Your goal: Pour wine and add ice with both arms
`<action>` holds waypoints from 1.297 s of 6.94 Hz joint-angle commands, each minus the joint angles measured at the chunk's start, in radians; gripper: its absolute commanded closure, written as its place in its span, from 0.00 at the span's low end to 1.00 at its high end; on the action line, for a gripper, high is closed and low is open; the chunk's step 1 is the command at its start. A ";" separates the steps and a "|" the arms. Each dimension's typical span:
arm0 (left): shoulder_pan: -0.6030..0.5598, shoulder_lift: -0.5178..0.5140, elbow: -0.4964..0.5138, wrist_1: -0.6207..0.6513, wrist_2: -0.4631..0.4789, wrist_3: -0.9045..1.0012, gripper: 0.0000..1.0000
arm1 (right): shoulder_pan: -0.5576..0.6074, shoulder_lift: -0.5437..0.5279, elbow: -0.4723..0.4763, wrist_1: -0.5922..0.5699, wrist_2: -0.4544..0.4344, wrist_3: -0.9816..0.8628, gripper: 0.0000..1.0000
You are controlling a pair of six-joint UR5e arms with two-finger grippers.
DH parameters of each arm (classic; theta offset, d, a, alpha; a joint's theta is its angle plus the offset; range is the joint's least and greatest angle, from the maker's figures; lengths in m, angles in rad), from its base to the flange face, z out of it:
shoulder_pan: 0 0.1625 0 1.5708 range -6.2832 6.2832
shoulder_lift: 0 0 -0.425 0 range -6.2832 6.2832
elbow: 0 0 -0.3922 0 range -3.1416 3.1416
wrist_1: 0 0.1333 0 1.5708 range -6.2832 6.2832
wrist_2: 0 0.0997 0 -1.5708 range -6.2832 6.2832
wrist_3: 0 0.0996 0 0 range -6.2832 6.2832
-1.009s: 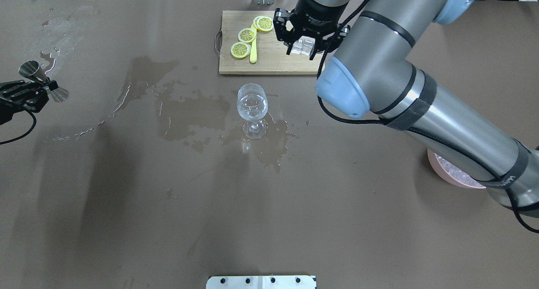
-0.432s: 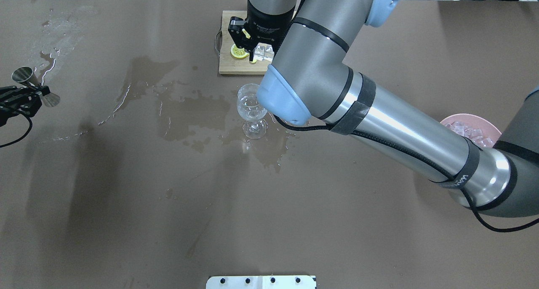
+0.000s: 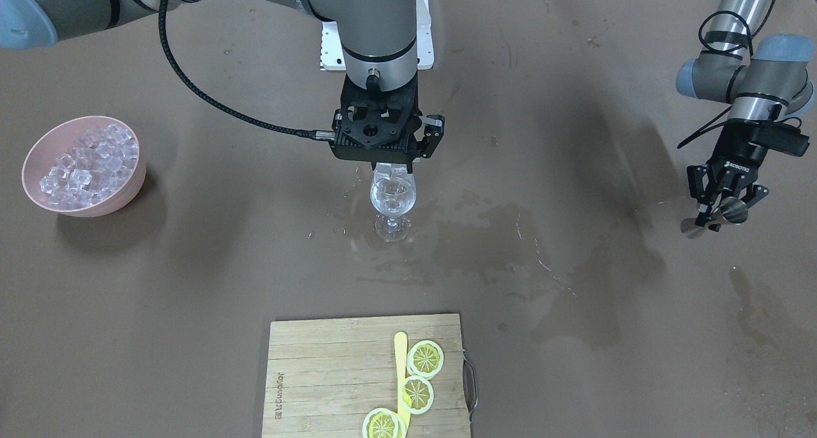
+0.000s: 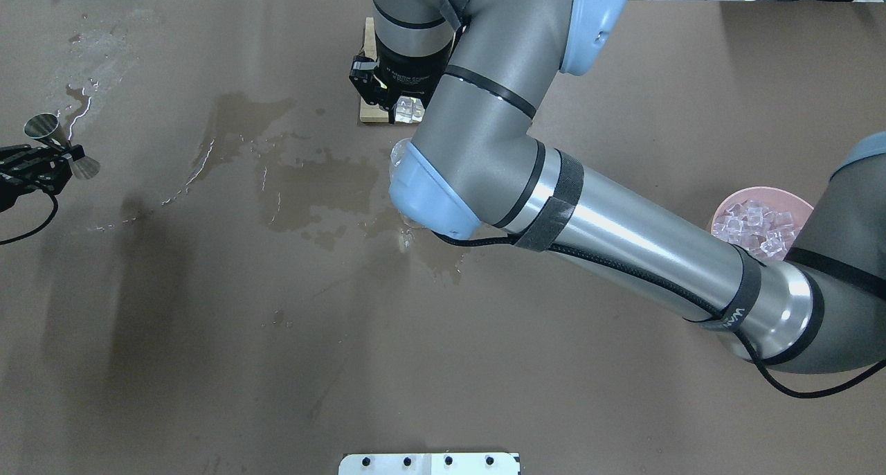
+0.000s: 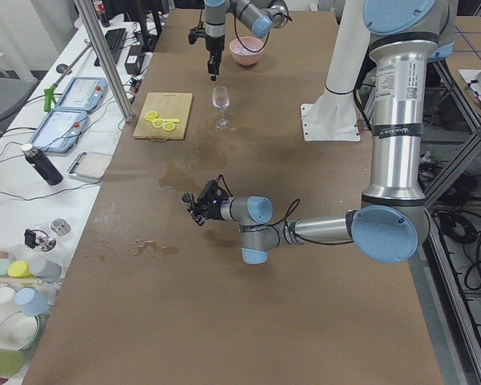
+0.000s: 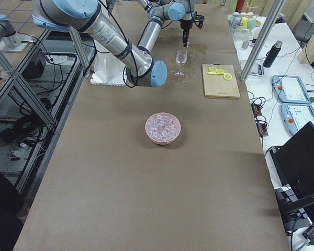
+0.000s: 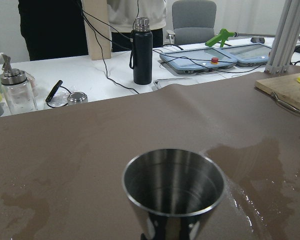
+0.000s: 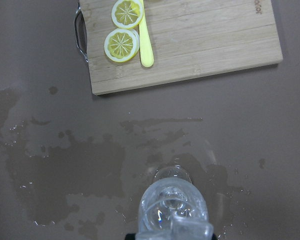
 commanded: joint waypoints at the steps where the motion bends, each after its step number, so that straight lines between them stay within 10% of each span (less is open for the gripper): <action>1: 0.003 -0.014 0.026 0.001 0.001 -0.002 1.00 | -0.015 -0.003 -0.001 0.000 -0.009 0.008 0.84; 9: 0.034 -0.037 0.100 0.001 0.047 -0.005 1.00 | -0.042 -0.014 -0.022 0.002 -0.051 0.000 0.79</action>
